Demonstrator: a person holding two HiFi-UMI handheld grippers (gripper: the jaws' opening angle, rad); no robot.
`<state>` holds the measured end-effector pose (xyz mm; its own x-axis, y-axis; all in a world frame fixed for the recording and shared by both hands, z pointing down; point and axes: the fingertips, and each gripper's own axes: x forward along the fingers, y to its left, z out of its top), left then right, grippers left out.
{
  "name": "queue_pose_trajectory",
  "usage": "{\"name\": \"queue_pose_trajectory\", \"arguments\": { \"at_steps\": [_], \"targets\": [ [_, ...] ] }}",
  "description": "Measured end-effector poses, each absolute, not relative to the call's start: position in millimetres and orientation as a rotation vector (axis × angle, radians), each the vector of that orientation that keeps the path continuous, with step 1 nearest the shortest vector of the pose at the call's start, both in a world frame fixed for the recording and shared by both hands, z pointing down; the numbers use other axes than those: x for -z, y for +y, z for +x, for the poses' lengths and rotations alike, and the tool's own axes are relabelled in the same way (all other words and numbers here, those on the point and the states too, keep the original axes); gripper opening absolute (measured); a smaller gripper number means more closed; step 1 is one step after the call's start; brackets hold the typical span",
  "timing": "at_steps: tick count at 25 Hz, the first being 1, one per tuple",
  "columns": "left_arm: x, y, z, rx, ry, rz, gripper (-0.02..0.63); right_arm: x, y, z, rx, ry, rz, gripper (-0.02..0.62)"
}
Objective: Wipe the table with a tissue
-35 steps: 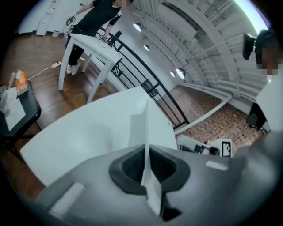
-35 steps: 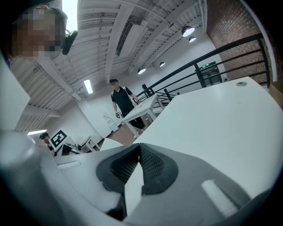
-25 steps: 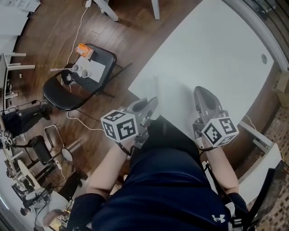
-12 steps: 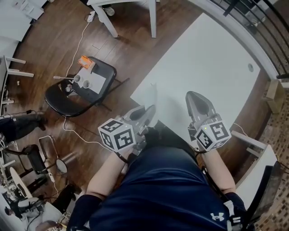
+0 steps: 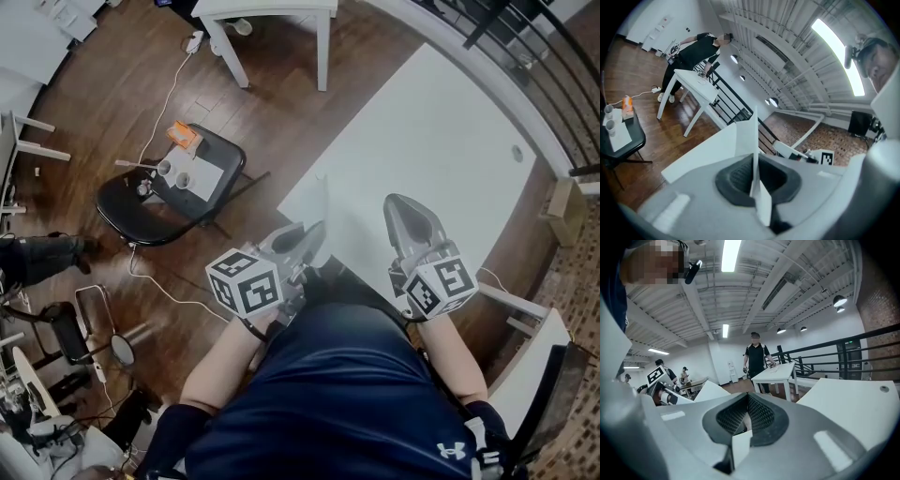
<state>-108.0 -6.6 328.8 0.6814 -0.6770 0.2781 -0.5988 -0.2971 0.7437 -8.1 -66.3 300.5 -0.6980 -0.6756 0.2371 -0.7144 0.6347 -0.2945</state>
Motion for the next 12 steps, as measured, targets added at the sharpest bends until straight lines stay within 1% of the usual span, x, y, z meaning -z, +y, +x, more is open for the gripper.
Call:
{"name": "queue_pose_trajectory", "arguments": {
  "at_steps": [12],
  "targets": [
    [-327.4, -7.5, -117.5, 0.139, -0.995, 1.995, 0.005, -304.2, -67.0, -17.2, -0.563, -2.745, 1.152, 0.011]
  ]
}}
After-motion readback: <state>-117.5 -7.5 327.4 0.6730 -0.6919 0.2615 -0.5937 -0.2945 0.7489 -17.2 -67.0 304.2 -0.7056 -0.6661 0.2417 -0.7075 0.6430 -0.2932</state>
